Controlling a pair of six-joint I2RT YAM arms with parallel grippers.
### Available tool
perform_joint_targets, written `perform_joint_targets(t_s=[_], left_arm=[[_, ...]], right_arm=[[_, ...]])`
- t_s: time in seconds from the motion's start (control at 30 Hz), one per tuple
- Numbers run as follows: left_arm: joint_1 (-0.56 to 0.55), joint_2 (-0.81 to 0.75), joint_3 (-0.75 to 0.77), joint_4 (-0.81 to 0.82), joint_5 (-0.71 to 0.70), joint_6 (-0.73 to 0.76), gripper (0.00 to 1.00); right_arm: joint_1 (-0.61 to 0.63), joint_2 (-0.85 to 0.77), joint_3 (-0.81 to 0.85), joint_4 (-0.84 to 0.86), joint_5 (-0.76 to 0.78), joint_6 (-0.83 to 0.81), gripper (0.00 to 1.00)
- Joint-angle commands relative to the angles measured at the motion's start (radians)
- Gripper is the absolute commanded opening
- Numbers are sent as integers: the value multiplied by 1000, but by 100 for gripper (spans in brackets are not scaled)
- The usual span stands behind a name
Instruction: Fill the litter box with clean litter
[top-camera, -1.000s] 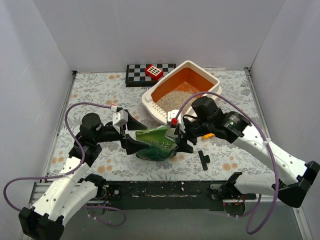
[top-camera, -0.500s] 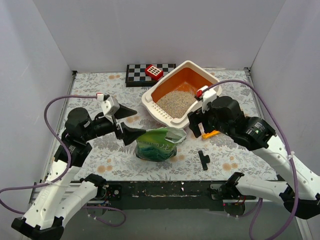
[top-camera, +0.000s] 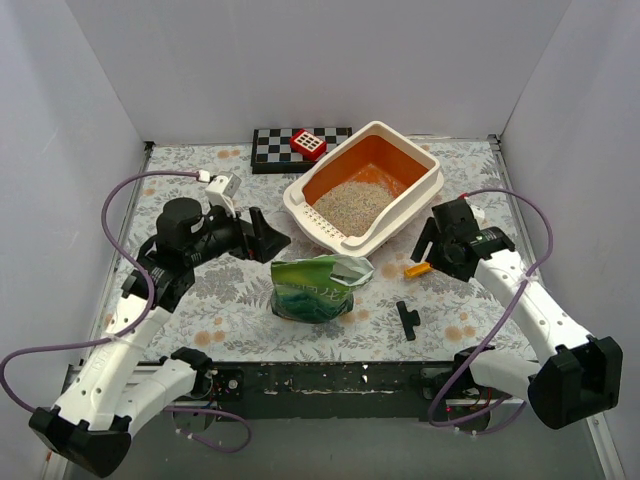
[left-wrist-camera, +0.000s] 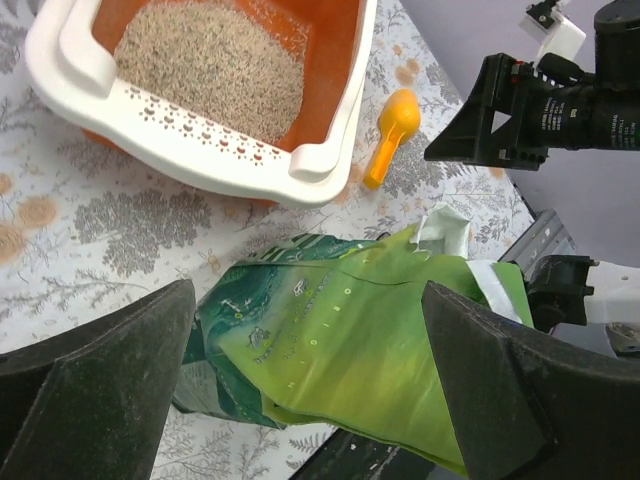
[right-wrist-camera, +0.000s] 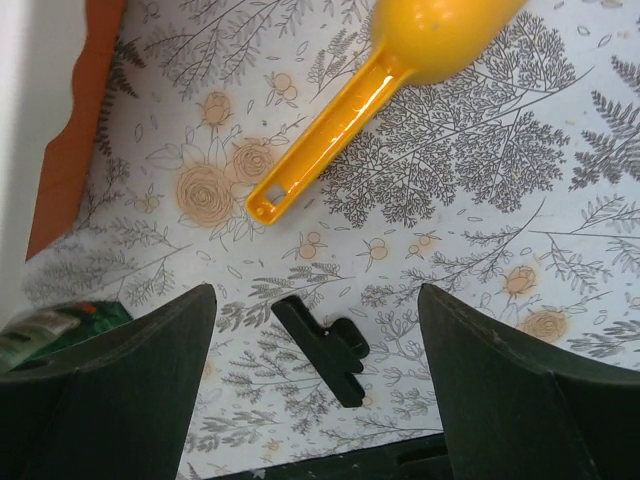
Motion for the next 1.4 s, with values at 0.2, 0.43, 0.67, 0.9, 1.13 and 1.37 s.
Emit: perform_joint_targets(t_s=[0.2,0.43,0.67,0.9,1.13,1.37], left_arm=[[6,-58,-40,35,32,-50,98],[6,-41,-37,26,64,-27,98],[6,-38,-32,9,70,-6,98],[4,-29,-35,11,64,0,98],[4,-29,-50,17,55,-1,98],[6,-29,-14,-4,43,9,98]], right_arm=[[-132,20,-152,225,-42,275,82],[-136,128,-154,301,-34,377,81],[-141,263,-116,324,-36,411,80],[-139,366,-109,324,-66,400,70],[-141,343,-154,334,-57,380,8],[-139,199,-128,212,70,357,1]])
